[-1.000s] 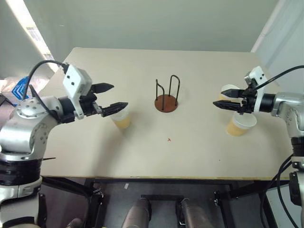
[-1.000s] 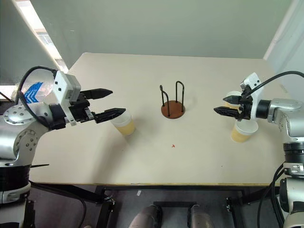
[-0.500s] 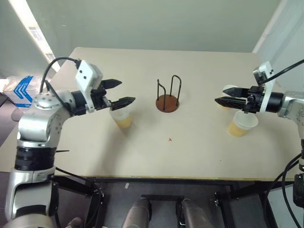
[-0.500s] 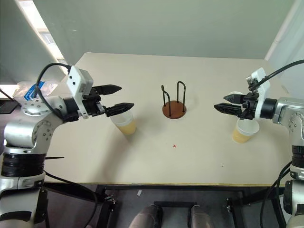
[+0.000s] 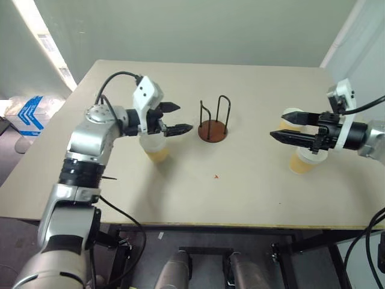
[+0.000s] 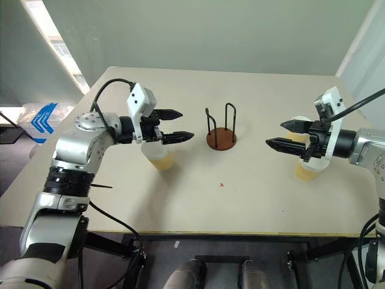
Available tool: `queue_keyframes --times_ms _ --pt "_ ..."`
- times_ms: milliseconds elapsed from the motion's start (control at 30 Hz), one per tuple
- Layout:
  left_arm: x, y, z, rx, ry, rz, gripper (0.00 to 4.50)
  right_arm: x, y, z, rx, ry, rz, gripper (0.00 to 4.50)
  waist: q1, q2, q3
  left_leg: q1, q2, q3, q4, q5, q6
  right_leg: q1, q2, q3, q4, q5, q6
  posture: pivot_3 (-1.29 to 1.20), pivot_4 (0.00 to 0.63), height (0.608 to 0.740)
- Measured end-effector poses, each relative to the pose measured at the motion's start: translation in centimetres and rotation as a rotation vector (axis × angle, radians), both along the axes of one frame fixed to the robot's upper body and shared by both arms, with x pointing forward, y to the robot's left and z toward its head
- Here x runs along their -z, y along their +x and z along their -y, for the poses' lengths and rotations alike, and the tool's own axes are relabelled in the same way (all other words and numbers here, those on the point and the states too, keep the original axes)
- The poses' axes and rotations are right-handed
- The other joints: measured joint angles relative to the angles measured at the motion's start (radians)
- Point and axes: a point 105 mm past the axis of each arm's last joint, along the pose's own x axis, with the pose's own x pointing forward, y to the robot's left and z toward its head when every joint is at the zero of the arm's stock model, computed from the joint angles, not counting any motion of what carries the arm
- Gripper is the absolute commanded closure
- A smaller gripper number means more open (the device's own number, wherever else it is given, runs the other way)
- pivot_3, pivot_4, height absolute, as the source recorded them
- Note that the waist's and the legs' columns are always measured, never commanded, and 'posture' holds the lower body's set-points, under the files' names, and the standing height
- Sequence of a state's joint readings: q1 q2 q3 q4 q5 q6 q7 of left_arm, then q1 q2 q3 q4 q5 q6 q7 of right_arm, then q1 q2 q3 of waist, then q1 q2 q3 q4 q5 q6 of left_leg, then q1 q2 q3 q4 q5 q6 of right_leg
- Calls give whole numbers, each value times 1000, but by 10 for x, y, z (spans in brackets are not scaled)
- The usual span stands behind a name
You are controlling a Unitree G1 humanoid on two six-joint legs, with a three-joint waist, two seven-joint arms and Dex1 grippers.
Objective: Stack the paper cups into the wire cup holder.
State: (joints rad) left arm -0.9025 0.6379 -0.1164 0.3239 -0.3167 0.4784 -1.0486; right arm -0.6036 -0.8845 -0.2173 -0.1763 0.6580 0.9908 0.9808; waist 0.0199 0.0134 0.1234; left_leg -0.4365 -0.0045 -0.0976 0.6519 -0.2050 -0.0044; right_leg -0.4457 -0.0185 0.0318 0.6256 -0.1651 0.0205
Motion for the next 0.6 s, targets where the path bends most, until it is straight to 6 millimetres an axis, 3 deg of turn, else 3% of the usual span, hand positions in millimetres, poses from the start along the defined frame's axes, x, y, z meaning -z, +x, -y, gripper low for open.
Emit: queue_keyframes --times_ms 333,600 --pt "26 22 24 5 43 -69 0 2 -6 -1 9 -43 16 24 7 0 0 -2 0 0 5 -2 3 1 0 0 0 1 8 0 150 740" --pt "34 36 49 3 43 -73 0 2 -7 1 21 -50 16 24 10 0 0 -7 -2 1 14 -5 7 2 -1 1 -2 2 14 0 150 740"
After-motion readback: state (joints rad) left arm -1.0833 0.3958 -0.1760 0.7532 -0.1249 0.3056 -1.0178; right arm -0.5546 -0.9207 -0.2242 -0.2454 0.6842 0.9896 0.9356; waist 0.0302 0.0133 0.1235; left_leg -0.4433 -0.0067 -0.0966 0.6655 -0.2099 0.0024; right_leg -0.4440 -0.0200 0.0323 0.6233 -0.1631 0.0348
